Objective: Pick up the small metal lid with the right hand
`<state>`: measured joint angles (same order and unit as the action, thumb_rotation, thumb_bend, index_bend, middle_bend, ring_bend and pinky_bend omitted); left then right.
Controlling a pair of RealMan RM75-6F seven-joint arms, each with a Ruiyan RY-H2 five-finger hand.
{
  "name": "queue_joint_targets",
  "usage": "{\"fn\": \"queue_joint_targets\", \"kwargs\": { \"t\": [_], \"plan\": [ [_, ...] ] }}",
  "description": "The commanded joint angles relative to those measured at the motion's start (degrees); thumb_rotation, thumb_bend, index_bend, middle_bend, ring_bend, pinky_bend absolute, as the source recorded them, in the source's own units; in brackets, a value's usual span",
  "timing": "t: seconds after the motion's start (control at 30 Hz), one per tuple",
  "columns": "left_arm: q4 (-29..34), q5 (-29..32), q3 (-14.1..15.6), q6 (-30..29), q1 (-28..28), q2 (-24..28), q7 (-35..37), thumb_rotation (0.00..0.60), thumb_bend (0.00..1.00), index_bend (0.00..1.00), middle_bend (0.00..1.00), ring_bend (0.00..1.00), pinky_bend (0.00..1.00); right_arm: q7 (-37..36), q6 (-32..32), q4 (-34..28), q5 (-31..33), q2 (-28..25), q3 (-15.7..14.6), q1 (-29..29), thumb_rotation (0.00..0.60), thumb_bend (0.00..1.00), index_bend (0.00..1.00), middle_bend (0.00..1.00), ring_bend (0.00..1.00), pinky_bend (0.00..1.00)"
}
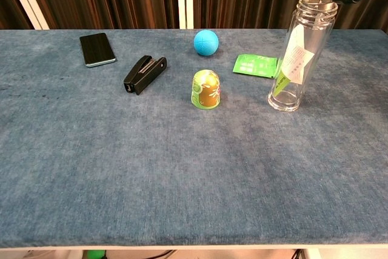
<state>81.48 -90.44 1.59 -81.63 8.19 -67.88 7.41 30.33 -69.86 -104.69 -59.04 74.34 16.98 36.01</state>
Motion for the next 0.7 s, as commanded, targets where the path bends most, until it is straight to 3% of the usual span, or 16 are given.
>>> {"fn": "queue_joint_targets", "kwargs": {
  "t": [0.03, 0.5, 0.57, 0.63, 0.7],
  "plan": [
    [-0.1, 0.1, 0.0, 0.0, 0.0, 0.0, 0.0, 0.600, 0.00, 0.11, 0.10, 0.06, 0.14, -0.5, -0.1, 0.3, -0.5, 0.0, -0.3, 0.0, 0.600, 0.51, 0.70, 0.32, 0.07, 0.19],
    [-0.4, 0.1, 0.1, 0.3, 0.1, -0.3, 0.2, 0.600, 0.00, 0.11, 0.10, 0.06, 0.14, -4.8, -0.4, 3.1, -5.0, 0.1, -1.9, -0.6, 0.600, 0.50, 0.69, 0.31, 0.07, 0.19],
    [-0.4, 0.2, 0.1, 0.4, 0.1, -0.3, 0.2, 0.600, 0.00, 0.11, 0.10, 0.06, 0.14, -5.0, 0.0, 3.2, -5.1, -0.1, -2.1, -0.6, 0.600, 0.48, 0.64, 0.29, 0.06, 0.19],
    [-0.4, 0.2, 0.1, 0.5, 0.1, -0.3, 0.1, 0.600, 0.00, 0.11, 0.10, 0.06, 0.14, -5.3, 0.7, 3.1, -5.0, -0.5, -2.4, -0.6, 0.600, 0.45, 0.52, 0.25, 0.04, 0.18],
    [-0.4, 0.2, 0.1, 0.5, 0.1, -0.3, 0.1, 0.600, 0.00, 0.11, 0.10, 0.06, 0.14, -5.5, 1.8, 2.9, -4.8, -1.2, -2.8, -0.5, 0.600, 0.40, 0.29, 0.17, 0.01, 0.13]
  ]
}}
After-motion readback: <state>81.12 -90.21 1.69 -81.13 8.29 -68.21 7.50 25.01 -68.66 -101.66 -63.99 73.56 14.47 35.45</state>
